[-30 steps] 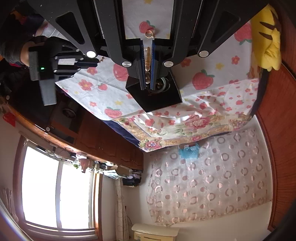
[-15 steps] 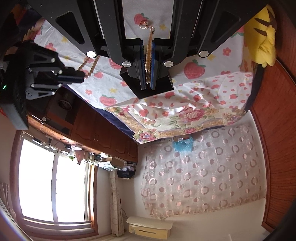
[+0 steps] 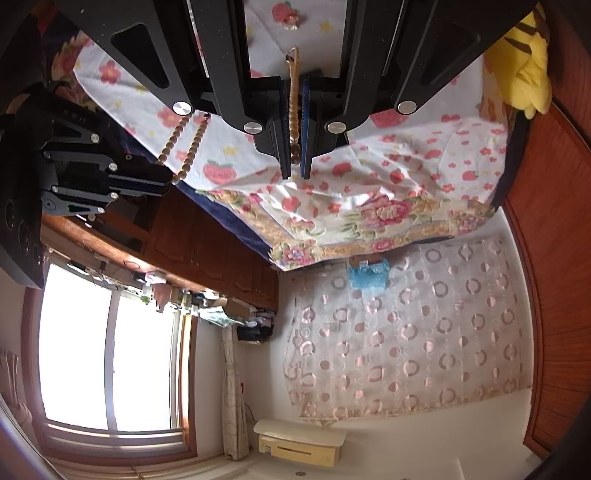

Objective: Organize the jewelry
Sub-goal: 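Carry both pearl necklaces over the black box with both tools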

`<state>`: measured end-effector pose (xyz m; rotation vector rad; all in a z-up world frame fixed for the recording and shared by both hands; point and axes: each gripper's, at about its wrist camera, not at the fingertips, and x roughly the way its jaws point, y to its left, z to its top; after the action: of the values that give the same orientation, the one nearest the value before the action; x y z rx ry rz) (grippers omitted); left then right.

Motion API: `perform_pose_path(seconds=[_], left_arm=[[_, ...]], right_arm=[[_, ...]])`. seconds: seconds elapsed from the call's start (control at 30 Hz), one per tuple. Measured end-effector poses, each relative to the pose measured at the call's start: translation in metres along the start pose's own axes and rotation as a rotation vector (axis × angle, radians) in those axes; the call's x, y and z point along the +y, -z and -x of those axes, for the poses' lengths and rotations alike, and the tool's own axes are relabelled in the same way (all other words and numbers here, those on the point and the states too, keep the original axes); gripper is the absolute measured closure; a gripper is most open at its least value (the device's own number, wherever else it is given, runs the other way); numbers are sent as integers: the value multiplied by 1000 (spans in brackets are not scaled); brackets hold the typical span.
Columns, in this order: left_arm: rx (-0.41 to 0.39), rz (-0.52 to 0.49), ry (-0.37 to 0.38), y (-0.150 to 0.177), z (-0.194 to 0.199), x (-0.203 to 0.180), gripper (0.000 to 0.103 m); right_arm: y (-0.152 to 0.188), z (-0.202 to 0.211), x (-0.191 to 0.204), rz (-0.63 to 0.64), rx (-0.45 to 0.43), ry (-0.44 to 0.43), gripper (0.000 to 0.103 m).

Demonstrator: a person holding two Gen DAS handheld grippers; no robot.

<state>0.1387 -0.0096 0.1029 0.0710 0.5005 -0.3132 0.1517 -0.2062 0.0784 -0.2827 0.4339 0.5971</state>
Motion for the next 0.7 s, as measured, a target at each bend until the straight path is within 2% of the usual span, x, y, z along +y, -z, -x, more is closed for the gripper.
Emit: perform_pose_path(seconds=[0.43,0.57,0.7], left_arm=[[-19,33,-18,-43,-39,2,99],[-9,46,-27,-43,-55,5,99],[37,59,-42,-25,-79,10,99]], right_arm=[[-29,-5,-22,6,-42,39,94],[-37,-8,-27,-1,-56,49,94],[-44,-11,-31,2,-69,65,94]])
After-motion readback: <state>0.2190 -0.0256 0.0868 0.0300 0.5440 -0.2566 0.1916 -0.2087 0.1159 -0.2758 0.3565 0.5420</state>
